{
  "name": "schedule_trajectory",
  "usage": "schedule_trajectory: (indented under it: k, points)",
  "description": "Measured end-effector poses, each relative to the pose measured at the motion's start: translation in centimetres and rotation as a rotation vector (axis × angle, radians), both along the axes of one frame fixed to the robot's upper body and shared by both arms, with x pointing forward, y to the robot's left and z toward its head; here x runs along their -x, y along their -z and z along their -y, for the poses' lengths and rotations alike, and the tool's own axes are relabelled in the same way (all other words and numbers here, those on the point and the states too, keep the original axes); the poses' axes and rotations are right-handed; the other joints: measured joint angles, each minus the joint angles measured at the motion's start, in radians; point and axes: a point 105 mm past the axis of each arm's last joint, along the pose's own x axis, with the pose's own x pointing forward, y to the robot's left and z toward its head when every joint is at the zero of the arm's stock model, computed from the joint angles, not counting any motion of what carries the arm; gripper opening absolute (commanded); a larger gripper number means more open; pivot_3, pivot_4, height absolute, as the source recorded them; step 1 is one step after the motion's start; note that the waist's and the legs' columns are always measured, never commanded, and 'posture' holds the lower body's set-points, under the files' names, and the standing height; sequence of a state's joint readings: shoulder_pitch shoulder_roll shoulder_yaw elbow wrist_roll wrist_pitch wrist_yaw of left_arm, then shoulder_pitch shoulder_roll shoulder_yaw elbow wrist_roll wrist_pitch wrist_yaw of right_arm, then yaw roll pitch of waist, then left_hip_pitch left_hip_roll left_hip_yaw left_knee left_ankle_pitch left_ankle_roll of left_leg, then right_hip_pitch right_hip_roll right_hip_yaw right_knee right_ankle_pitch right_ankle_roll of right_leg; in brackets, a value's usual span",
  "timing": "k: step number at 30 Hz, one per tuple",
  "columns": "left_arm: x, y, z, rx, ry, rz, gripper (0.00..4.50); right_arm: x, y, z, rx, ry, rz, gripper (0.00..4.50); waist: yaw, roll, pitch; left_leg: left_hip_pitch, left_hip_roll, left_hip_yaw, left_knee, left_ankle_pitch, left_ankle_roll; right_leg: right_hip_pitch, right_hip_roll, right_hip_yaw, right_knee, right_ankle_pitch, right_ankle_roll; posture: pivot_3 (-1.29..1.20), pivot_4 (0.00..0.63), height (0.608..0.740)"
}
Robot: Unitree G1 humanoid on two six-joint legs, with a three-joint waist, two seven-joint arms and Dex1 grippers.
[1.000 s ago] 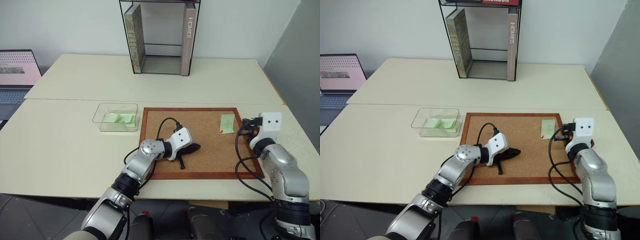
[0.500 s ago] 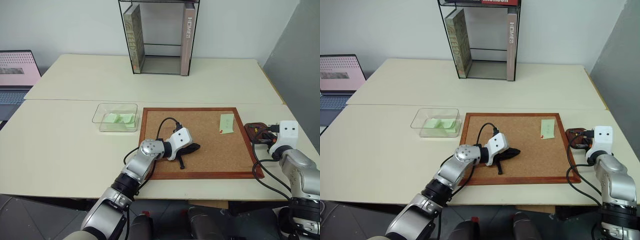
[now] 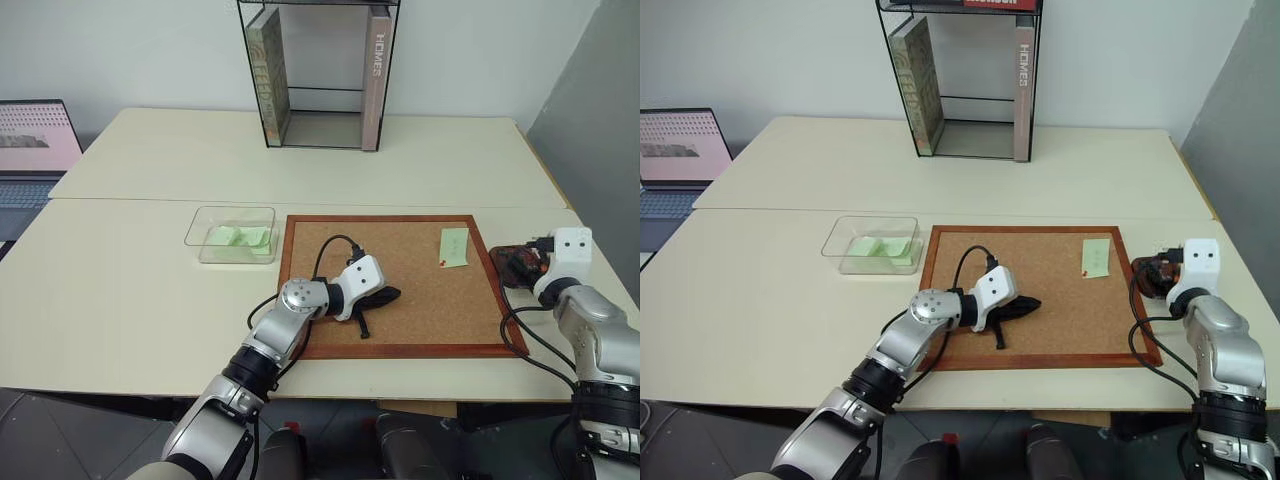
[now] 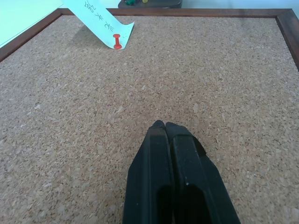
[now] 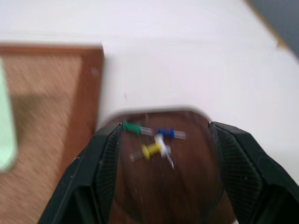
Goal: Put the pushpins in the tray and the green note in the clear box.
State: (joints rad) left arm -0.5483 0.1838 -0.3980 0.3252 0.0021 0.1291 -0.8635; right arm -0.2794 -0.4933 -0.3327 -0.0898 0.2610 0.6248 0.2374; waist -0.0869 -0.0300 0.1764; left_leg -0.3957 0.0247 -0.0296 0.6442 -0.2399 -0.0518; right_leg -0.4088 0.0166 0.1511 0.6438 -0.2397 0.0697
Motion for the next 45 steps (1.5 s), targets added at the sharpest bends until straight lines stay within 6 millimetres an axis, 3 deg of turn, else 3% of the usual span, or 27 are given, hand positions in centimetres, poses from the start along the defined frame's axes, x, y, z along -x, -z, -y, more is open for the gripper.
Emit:
schedule_trajectory:
  k: [3,6,13,22,28,37,45]
  points:
    - [0.0,0.0,0.0,0.000,0.002,-0.001,0.00,0.9,-0.8,-1.9,-0.010,-0.097,0.039,3.03,0.001,0.000,0.000,0.000,0.000,-0.001,0.000,0.000,0.000,0.000,0.000,-0.001,0.000,0.000,0.000,0.00,0.150,0.740]
    - [0.0,0.0,0.0,0.000,0.001,0.000,0.00,2.2,1.2,-5.5,-0.052,-0.239,-0.010,3.03,0.001,0.000,0.000,0.000,0.000,0.000,0.000,0.000,0.000,0.000,0.000,0.000,0.000,0.000,0.000,0.00,0.150,0.740]
    - [0.0,0.0,0.0,-0.002,0.002,-0.001,0.00,2.4,2.9,-8.9,-0.063,-0.352,-0.051,3.03,0.000,0.000,0.000,0.000,0.000,0.000,0.000,0.000,0.000,-0.001,0.000,-0.001,0.000,0.000,0.000,0.00,0.150,0.740]
    - [0.0,0.0,0.0,-0.003,0.004,0.000,0.00,0.3,3.9,-9.2,-0.015,-0.343,-0.056,3.03,0.001,-0.001,0.000,-0.001,0.000,0.000,0.000,0.000,0.000,-0.001,0.000,-0.001,0.000,0.000,0.000,0.00,0.150,0.740]
    - [0.0,-0.1,0.0,-0.003,0.005,0.002,0.00,-0.5,4.8,-8.8,-0.003,-0.320,-0.070,1.84,0.000,-0.001,0.000,-0.001,0.000,0.000,0.000,0.000,0.000,-0.001,0.000,-0.001,0.000,0.000,0.000,0.00,0.150,0.740]
    - [0.0,-0.1,0.0,-0.003,0.004,0.002,0.00,-0.5,4.9,-9.7,-0.006,-0.356,-0.061,0.08,0.000,-0.001,0.000,-0.001,0.000,0.000,0.000,0.000,0.000,-0.001,0.000,-0.001,0.000,0.000,0.000,0.00,0.150,0.740]
    - [0.0,-0.1,0.0,-0.004,0.005,0.002,0.00,-0.3,4.2,-10.1,0.010,-0.379,-0.042,0.02,0.000,0.000,0.000,-0.001,0.000,0.000,0.000,0.000,0.000,-0.001,0.000,-0.001,0.000,0.000,0.000,0.00,0.150,0.740]
